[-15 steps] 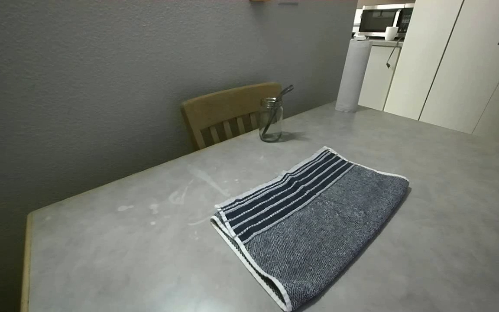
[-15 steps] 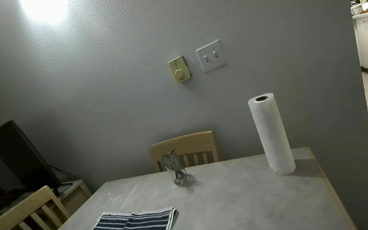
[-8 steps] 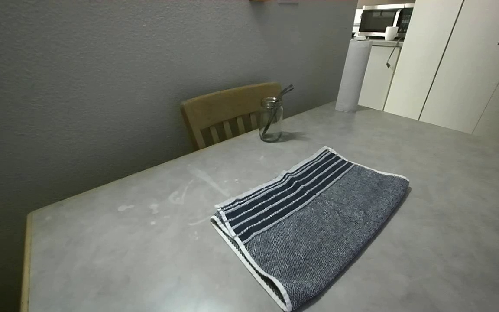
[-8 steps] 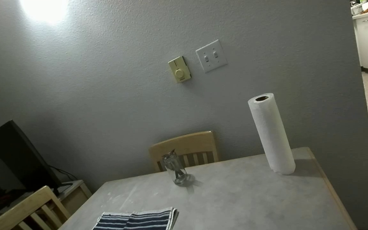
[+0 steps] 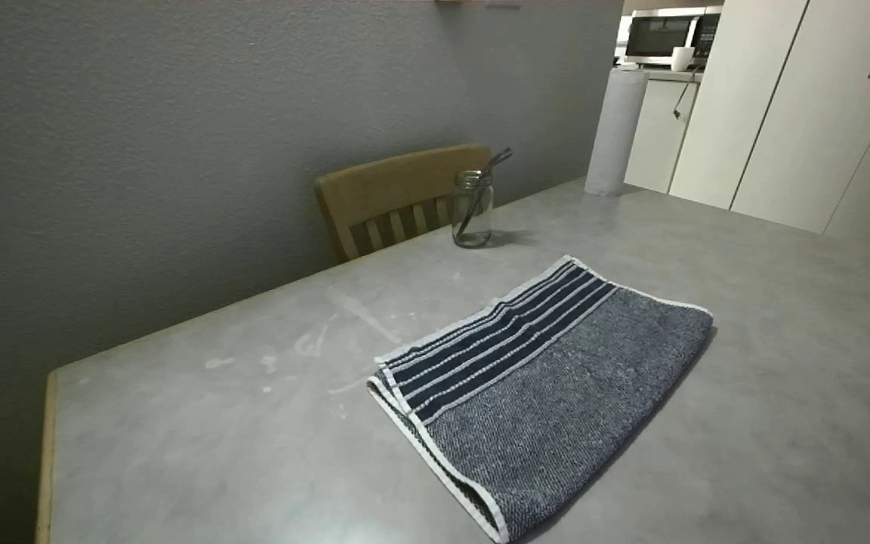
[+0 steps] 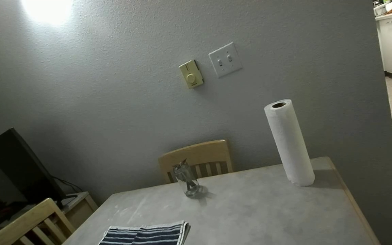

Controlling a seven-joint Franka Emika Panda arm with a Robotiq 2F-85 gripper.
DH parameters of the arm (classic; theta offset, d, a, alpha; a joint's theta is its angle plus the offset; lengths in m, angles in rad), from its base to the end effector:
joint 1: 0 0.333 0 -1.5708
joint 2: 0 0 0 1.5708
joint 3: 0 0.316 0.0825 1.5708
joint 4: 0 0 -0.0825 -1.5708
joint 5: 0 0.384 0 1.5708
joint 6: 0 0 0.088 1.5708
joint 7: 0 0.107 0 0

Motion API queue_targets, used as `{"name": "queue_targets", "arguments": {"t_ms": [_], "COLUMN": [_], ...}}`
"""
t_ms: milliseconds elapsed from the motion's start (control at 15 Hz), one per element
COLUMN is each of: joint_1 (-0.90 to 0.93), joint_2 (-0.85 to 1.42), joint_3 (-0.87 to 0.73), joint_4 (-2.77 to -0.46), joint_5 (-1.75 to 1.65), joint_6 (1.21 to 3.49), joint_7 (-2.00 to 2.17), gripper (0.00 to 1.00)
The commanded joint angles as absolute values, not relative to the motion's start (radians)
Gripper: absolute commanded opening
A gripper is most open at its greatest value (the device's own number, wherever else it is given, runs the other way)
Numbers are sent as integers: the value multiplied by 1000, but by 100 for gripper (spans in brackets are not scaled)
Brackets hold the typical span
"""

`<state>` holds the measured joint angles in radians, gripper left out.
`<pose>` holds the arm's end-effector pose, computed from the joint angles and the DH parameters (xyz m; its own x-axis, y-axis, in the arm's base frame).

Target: Fold the towel

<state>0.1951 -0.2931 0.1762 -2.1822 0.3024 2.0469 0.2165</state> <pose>0.4426 0.1965 0.5249 0.9960 0.0215 0.0864 0.0433 -0.9651 -0.2583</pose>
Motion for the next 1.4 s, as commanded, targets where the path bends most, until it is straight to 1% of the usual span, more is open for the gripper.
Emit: {"name": "queue_targets", "arguments": {"t_ms": [0,200,267,667,933,1333], "joint_1": [192,202,196,194,195,195], "joint_2": [-218,-168,-190,-166,-56,167], "joint_3": [193,196,193,195,184,193], "joint_4": [-2201,-2215,-2201,-2182,-2133,-1990], "joint_5": [323,331,304,291,303,321], "joint_6": [2168,2233,2190,2175,2172,2154], "joint_7": [226,211,223,234,141,23], "gripper": [100,100,100,100,100,100]}}
